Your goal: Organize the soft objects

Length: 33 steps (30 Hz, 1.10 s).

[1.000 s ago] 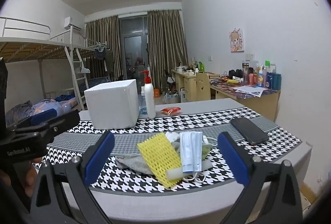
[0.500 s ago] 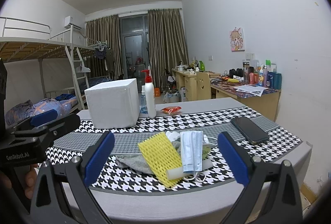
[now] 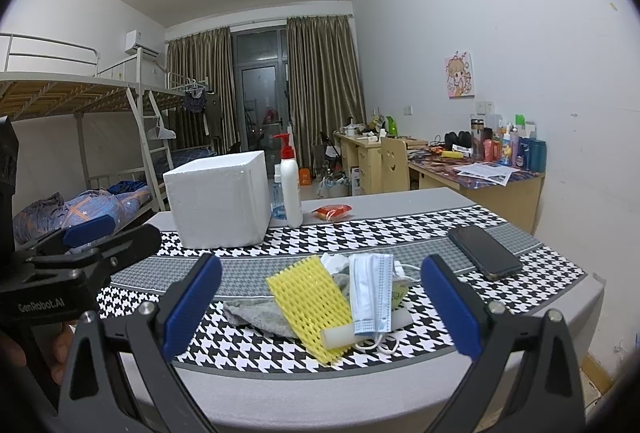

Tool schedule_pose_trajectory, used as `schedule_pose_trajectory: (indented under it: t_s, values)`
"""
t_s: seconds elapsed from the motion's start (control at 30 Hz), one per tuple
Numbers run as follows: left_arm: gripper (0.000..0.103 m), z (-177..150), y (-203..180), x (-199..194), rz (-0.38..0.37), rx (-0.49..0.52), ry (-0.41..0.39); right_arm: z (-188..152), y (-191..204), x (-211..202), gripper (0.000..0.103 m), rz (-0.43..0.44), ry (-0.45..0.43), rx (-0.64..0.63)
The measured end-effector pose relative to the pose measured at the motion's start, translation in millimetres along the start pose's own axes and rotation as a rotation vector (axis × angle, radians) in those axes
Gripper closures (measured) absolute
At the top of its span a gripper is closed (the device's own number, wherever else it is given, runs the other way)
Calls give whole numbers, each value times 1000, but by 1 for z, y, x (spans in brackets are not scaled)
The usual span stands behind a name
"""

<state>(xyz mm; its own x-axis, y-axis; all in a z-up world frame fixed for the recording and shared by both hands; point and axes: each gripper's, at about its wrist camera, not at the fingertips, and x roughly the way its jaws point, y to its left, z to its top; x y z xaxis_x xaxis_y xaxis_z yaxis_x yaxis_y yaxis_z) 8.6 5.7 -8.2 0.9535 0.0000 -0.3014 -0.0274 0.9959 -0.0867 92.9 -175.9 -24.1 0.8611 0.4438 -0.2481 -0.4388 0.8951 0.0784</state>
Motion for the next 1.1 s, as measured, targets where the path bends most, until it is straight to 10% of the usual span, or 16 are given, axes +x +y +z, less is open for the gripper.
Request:
schedule_pose_trajectory:
  t_s: [1.1]
  values:
    - [1,-12,-2,43,-7,-8,103,-6,-20,32,2,-34,84,23]
